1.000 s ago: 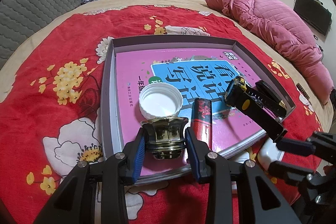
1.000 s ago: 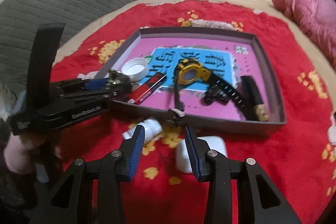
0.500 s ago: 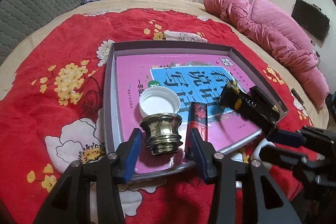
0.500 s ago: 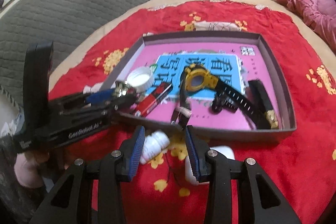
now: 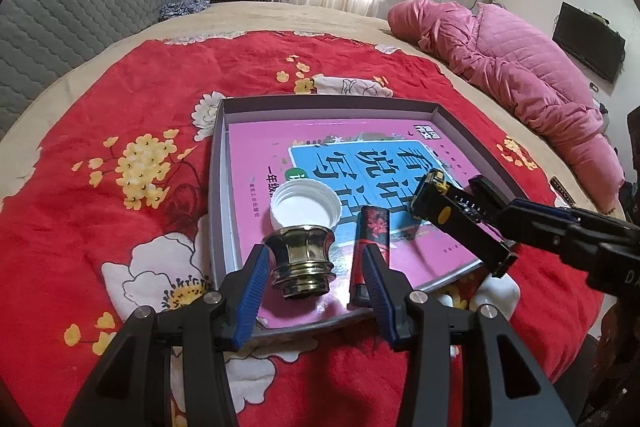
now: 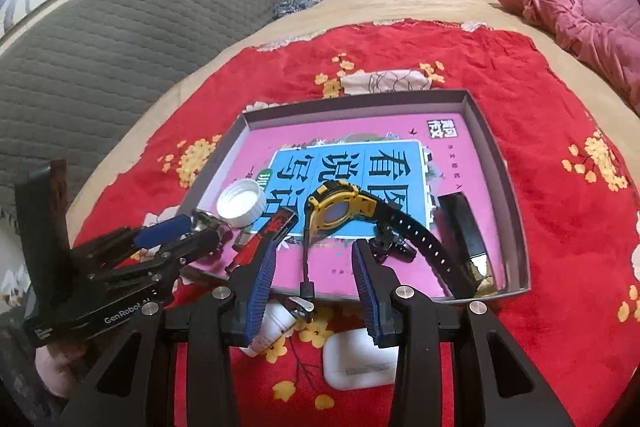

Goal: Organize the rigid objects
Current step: 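Move the right tool to the white earbuds case while the left tool approaches the white pill bottle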

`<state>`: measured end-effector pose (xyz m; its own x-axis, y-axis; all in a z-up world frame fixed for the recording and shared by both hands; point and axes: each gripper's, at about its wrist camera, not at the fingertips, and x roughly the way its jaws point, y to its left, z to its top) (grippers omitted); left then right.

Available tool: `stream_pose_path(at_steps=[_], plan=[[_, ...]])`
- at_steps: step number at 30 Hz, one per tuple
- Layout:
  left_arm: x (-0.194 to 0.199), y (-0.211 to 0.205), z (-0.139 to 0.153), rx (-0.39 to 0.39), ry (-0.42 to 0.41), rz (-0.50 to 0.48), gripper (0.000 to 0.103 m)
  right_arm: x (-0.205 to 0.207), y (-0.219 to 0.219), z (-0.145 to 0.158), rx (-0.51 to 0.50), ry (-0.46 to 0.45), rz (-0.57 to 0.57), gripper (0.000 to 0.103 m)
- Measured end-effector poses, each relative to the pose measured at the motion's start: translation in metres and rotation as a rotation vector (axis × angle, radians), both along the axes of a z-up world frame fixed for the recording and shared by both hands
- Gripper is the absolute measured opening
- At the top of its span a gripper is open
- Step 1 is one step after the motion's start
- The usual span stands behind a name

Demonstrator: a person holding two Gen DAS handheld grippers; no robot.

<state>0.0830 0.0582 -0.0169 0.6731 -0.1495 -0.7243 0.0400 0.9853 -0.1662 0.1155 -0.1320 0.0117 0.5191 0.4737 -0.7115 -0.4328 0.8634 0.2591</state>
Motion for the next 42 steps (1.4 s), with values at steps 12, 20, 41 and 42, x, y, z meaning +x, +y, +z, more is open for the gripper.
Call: stream_pose_path(at_steps=[12, 20, 41, 42], plan=[[-0.016, -0.014, 0.015, 0.034, -0.023, -0.011, 0.048, -0.014, -0.013, 0.016, 0.031, -0.022, -0.018, 0.041], [-0.027, -0.018, 0.022, 0.050, -0.024, -0.011, 0.050, -0.031, -0.021, 0.016, 0.012, -0.034, -0.015, 0.055], [-0.046, -0.053, 0.021, 0.044, 0.036, -0.115, 0.052, -0.064, -0.037, -0.014, -0.089, 0.000, -0.002, 0.073], [-0.046, -0.054, 0.020, 0.046, 0.040, -0.120, 0.052, -0.064, -0.037, -0.017, -0.092, 0.004, -0.003, 0.073]])
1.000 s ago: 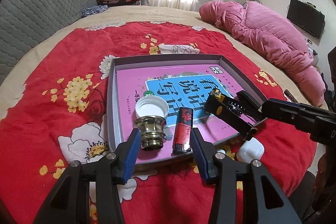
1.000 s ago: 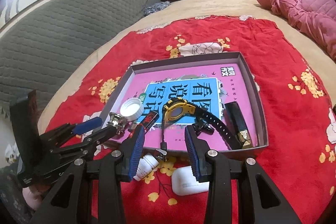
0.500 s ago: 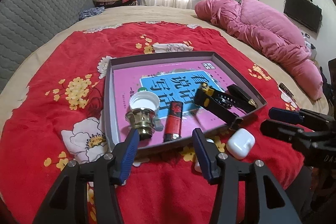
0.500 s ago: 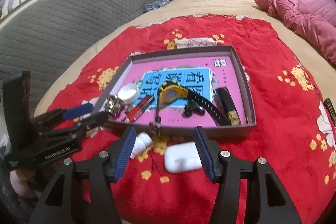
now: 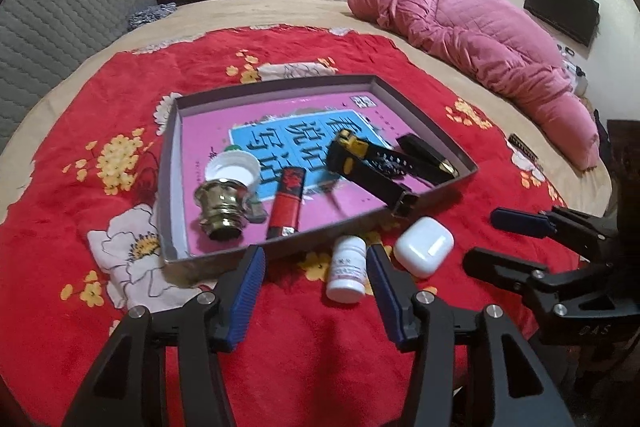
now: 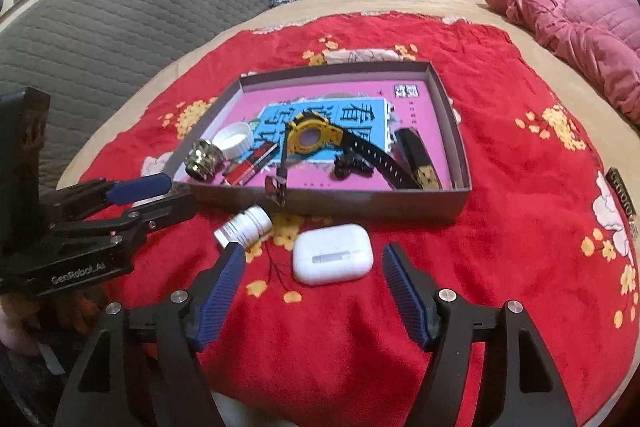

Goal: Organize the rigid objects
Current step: 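Move the right tool to the white earbuds case while the left tool approaches the white pill bottle, then grasp the white earbuds case with the right tool while the left tool grasps the pill bottle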

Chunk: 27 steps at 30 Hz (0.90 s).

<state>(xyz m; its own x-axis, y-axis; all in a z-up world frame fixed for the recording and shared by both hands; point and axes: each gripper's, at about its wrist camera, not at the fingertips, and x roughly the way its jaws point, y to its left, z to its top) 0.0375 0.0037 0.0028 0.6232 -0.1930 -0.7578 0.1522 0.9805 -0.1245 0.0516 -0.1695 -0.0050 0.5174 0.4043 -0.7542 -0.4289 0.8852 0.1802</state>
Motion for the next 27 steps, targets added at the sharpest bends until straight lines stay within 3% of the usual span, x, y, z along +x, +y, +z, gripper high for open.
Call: stream_pose_path(at_steps=[17, 27], plan=[[0.010, -0.008, -0.032, -0.040, 0.091, -0.020, 0.052, 0.016, 0.013, -0.042, -0.083, 0.070, 0.010, 0.073], [0.022, -0.012, -0.046, -0.049, 0.121, -0.018, 0.052, 0.030, 0.024, -0.060, -0.131, 0.036, 0.031, 0.074]])
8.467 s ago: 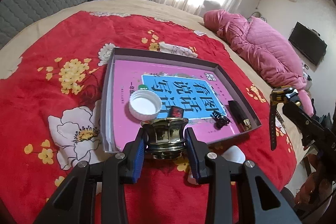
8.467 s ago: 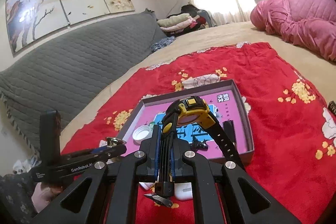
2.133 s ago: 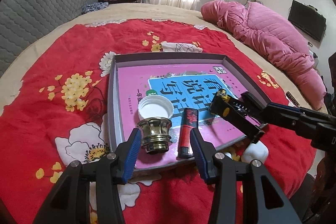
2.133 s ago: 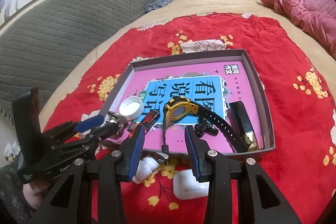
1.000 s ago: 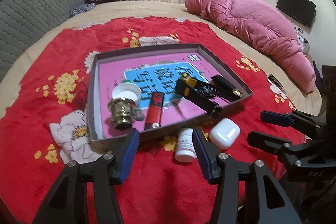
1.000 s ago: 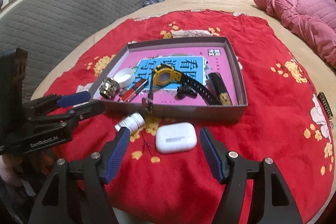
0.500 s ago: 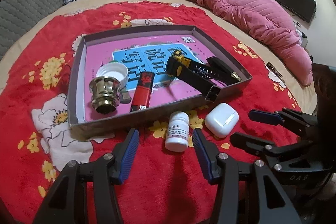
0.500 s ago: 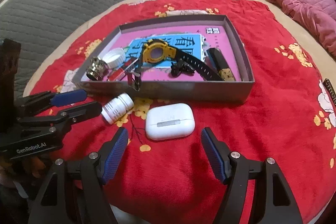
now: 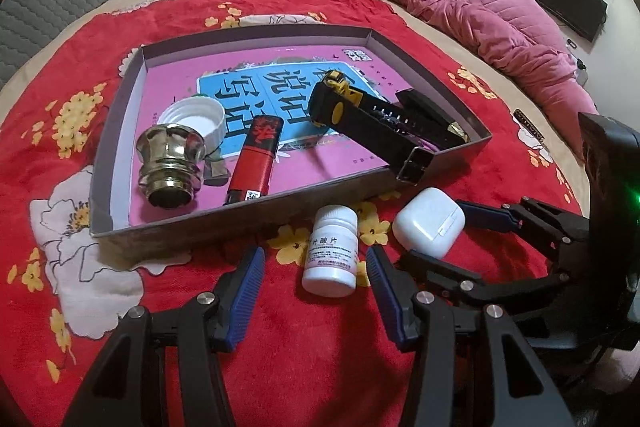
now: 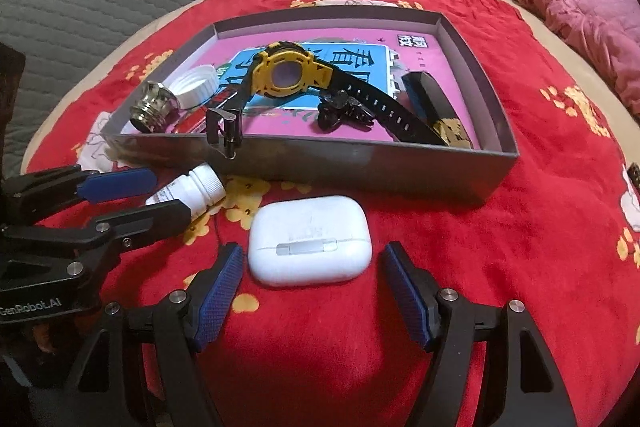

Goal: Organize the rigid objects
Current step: 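Grasp the white earbuds case with the right tool while the left tool grasps the pill bottle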

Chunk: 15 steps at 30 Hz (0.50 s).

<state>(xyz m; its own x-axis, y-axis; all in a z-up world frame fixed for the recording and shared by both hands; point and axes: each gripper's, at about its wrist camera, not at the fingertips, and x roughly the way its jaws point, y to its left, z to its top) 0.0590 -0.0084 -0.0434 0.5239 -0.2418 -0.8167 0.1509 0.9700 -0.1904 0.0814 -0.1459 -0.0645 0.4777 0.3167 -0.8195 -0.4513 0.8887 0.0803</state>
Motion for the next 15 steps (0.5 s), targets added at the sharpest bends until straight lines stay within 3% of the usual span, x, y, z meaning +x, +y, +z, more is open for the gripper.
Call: stream_pose_path(at_steps=[5, 15], plan=[[0.004, 0.001, -0.005, -0.008, 0.010, 0.005, 0.052, 0.001, 0.008, -0.008, -0.041, -0.027, 0.013, 0.076], [0.009, -0.004, -0.012, -0.004, 0.025, -0.001, 0.052, 0.001, 0.005, -0.011, -0.016, -0.033, 0.009, 0.077]])
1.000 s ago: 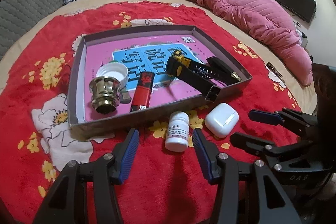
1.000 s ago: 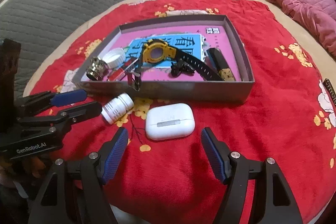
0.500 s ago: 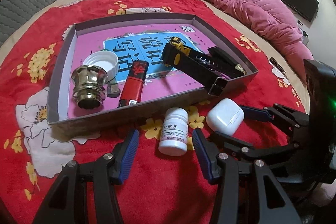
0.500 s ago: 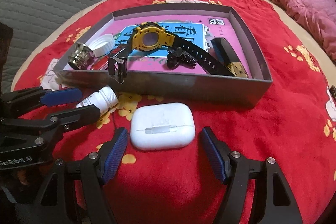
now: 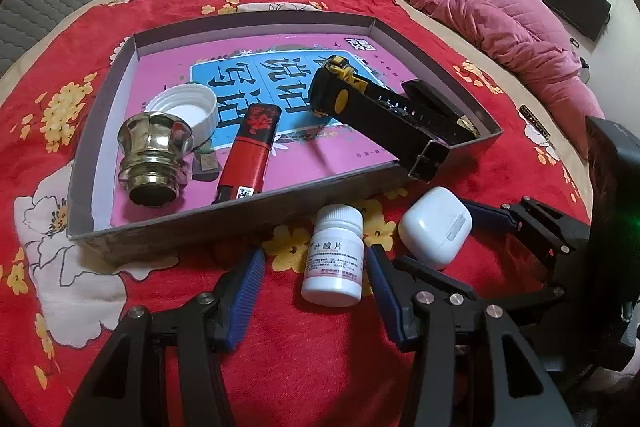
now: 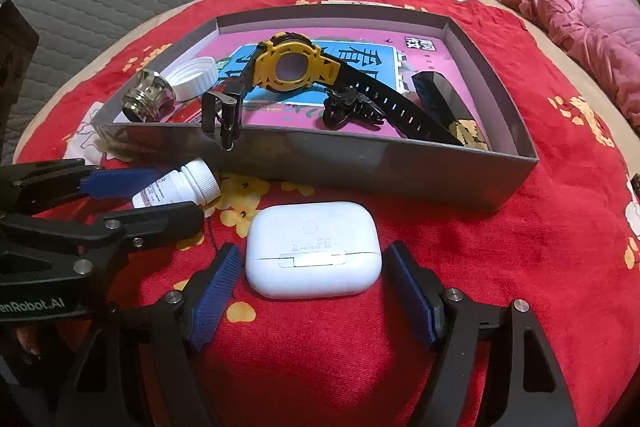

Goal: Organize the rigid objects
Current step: 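Grasp the white earbuds case with the right tool while the left tool grasps the pill bottle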

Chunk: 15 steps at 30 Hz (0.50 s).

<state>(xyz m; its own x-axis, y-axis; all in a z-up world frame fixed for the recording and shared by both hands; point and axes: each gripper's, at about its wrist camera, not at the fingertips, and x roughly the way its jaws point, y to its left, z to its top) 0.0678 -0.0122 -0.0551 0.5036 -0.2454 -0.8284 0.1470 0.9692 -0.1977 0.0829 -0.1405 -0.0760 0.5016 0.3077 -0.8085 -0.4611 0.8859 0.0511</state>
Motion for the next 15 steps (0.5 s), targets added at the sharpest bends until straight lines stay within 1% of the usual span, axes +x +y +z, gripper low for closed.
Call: stream_pose_path(at_steps=[5, 7, 9, 15], plan=[[0.0009, 0.0005, -0.0003, -0.013, 0.002, 0.003, 0.052, -0.0012, 0.0010, 0.0013, -0.008, -0.016, 0.007, 0.074], [0.0015, 0.0009, -0.0009, -0.014, 0.003, 0.002, 0.052, -0.0004, -0.0009, 0.0030, -0.002, -0.021, 0.006, 0.064], [0.0014, 0.0014, -0.0016, -0.011, 0.001, -0.002, 0.052, 0.0003, -0.0025, 0.0039, 0.008, -0.015, 0.007, 0.062], [-0.0004, -0.0026, -0.0028, 0.009, -0.014, -0.029, 0.039, -0.0006, -0.0026, 0.0065, 0.001, -0.017, 0.018, 0.062]])
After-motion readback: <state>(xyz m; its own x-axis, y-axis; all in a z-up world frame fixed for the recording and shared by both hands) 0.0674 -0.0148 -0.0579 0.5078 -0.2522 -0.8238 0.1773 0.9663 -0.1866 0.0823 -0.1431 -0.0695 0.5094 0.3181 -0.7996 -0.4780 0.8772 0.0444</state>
